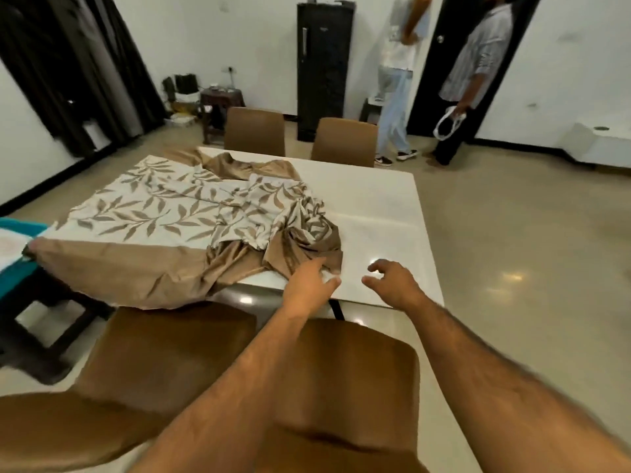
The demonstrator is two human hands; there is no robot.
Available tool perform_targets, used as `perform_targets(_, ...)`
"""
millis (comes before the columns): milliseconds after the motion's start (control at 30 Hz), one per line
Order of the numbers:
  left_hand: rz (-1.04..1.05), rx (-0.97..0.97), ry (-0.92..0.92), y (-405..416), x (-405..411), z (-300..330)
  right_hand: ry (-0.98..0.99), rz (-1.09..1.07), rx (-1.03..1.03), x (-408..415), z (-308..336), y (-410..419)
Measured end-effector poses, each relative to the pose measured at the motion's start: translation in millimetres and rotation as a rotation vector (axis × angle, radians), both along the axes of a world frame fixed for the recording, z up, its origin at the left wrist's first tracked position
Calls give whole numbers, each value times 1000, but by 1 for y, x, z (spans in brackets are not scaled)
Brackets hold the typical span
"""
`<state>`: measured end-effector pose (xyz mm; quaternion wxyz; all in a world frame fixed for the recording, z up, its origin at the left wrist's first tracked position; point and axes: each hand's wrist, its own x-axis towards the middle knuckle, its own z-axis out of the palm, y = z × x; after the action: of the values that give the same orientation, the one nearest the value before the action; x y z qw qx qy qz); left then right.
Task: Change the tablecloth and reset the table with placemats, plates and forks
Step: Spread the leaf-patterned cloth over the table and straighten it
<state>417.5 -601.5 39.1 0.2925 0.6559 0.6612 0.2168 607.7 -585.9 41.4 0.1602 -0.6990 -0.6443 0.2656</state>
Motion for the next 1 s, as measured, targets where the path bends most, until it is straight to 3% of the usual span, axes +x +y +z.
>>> perform_targets(500, 403, -24, -69, 25, 86, -15, 119, 238, 2, 43, -15, 78)
perform_targets(767, 729, 3, -133, 27, 187, -13, 150, 488, 11, 147, 5, 123)
perform_targets(1000, 845, -17, -93, 62, 263, -3, 182, 598, -7, 219, 22, 176)
